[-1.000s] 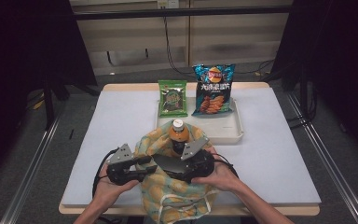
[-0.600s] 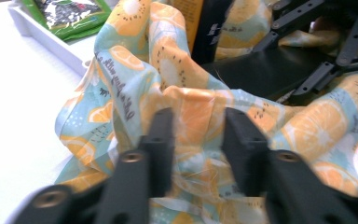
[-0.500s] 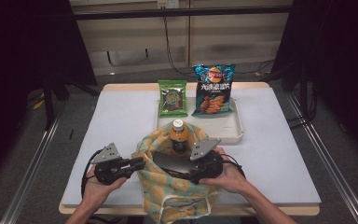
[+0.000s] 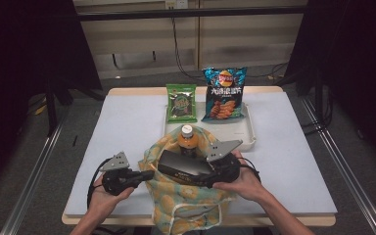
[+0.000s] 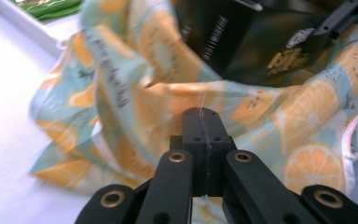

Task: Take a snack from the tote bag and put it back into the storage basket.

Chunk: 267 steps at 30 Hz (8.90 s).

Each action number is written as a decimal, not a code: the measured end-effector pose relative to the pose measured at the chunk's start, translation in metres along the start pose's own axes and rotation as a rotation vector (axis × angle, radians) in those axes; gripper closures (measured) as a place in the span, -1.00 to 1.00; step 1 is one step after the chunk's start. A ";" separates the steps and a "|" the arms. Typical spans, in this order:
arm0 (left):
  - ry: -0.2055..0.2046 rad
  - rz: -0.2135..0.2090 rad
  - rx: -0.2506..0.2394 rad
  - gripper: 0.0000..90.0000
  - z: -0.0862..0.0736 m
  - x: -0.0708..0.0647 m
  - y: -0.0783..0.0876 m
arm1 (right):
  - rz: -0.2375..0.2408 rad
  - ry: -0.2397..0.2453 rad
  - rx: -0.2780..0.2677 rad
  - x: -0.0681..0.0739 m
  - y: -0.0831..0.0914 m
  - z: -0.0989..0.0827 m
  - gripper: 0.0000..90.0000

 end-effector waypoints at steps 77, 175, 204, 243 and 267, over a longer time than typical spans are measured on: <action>-0.055 -0.281 0.037 1.00 0.001 -0.095 -0.105 | -0.062 -0.103 -0.117 -0.015 -0.024 0.059 -0.04; 0.008 0.068 -0.130 -0.52 -0.004 0.002 0.024 | -0.226 -0.076 0.001 -0.143 0.064 0.050 -0.03; 0.001 0.075 -0.151 -0.59 -0.003 0.002 0.022 | -0.193 -0.017 0.084 -0.180 0.020 0.033 -0.03; -0.005 0.089 -0.154 -0.66 -0.004 0.006 0.022 | -0.116 -0.047 0.182 -0.180 -0.049 -0.021 -0.05; -0.011 0.094 -0.153 -0.67 -0.003 0.006 0.022 | -0.222 -0.152 0.048 -0.174 0.006 -0.004 -0.48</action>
Point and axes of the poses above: each handheld gripper's, and its own axes: y roughly backward along the jaws, z roughly out of its top, x roughly to its left, the point moved 3 cm from there along -y, roughly forward along the jaws, and after that the axes turned 14 degrees about -x, right-handed, at the moved point
